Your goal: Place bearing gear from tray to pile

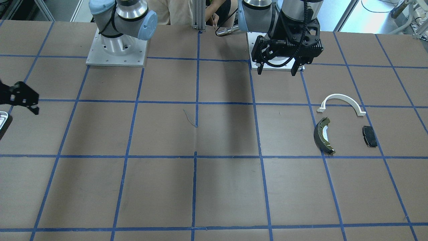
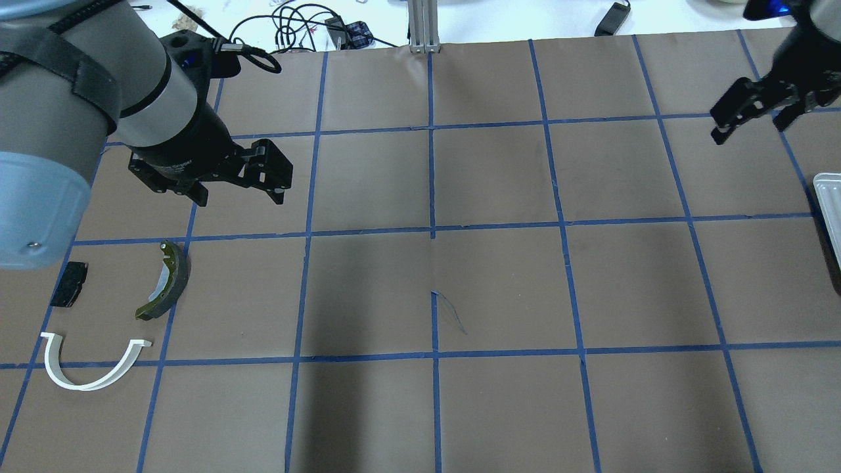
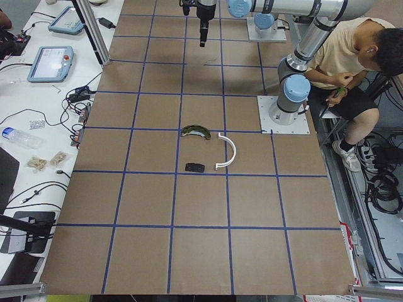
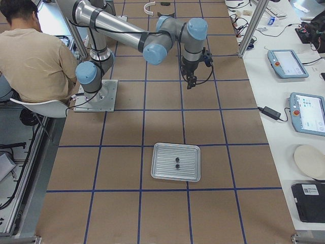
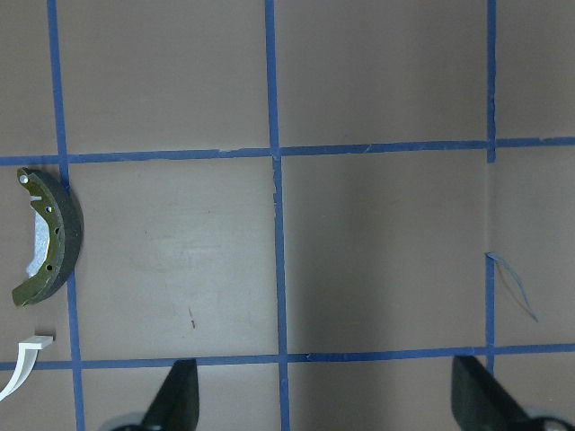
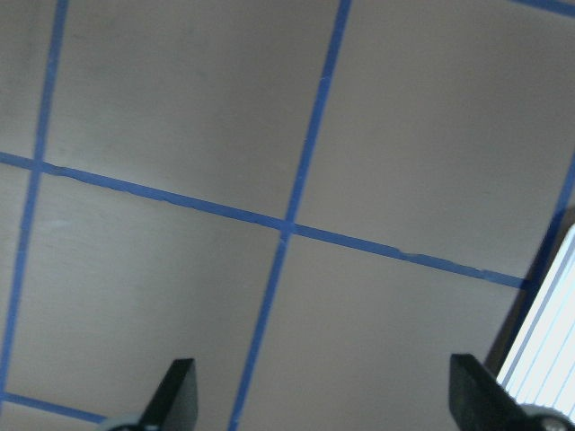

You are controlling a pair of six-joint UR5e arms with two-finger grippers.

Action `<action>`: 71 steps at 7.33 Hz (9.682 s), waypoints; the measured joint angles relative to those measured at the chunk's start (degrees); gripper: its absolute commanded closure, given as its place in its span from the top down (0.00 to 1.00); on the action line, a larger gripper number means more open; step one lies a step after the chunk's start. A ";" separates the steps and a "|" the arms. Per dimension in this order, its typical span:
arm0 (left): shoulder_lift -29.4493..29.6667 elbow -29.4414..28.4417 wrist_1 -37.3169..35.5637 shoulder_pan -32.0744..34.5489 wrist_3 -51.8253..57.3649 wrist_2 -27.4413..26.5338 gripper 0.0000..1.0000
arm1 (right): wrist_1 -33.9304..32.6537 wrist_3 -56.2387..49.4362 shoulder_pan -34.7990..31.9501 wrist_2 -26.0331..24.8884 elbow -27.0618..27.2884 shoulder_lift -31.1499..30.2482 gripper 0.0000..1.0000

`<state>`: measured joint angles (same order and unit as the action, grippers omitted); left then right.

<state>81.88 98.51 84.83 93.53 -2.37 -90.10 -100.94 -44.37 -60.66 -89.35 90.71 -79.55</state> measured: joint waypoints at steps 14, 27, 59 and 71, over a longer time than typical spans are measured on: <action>-0.25 -0.07 0.12 -0.01 0.00 -0.16 1.00 | -26.17 -65.01 21.99 -2.00 0.28 25.22 0.47; -0.32 -0.16 0.07 0.03 0.00 0.17 1.00 | -15.37 1.15 -12.10 -0.24 7.34 6.48 0.00; 31.80 9.89 -38.10 18.02 -19.07 1.94 1.00 | -33.68 -25.64 25.61 0.07 3.25 24.20 0.69; 30.98 7.38 -34.77 18.69 -15.51 -0.62 0.00 | -36.09 -26.46 25.28 0.23 2.49 24.60 0.01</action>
<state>112.86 105.89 50.06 112.22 -17.88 -90.73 -137.03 -70.83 -35.38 -89.12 93.20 -54.94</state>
